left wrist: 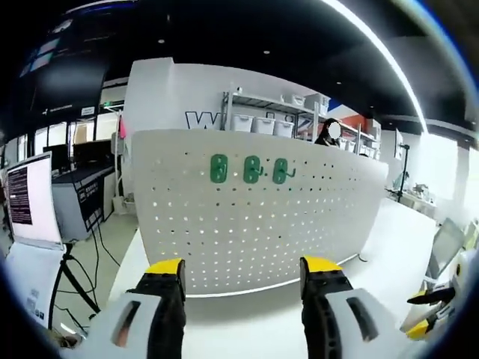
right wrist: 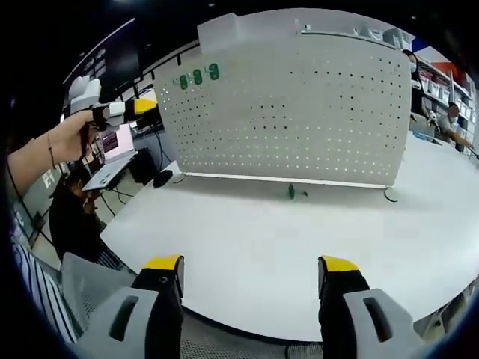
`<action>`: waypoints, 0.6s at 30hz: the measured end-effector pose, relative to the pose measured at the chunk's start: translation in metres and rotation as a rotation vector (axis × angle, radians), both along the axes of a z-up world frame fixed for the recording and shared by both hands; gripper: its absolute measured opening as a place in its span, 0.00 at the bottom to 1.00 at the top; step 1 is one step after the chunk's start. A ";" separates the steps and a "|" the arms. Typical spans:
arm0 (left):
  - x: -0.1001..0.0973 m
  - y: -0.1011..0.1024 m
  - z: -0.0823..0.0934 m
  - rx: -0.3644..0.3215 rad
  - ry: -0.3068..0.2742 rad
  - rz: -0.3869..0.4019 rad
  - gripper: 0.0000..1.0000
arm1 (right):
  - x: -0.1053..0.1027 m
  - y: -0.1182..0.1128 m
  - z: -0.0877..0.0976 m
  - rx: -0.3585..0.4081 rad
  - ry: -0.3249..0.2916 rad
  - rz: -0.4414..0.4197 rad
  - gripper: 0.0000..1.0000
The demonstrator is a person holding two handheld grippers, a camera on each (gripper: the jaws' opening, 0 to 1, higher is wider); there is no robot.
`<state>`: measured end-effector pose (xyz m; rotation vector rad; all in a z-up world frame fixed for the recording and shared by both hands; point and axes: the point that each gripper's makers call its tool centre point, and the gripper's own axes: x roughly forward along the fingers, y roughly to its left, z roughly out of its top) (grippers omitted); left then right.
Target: Insert the hook assembly into the mounting plate slot until the hook locks in place.
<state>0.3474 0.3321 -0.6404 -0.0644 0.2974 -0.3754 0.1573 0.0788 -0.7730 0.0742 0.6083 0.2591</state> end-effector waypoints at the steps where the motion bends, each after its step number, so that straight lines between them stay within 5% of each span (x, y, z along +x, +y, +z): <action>1: -0.005 0.001 -0.003 -0.006 0.014 -0.006 0.65 | -0.001 0.001 0.000 -0.002 0.000 0.004 0.70; 9: -0.037 0.006 -0.009 -0.035 0.073 -0.037 0.72 | -0.013 0.009 -0.002 0.002 0.013 0.024 0.70; 11: -0.049 -0.004 -0.012 -0.045 0.107 -0.107 0.73 | -0.016 0.010 -0.003 0.005 0.017 0.029 0.69; 18: -0.071 -0.016 -0.013 -0.034 0.120 -0.170 0.78 | -0.026 0.013 -0.002 0.006 0.015 0.034 0.68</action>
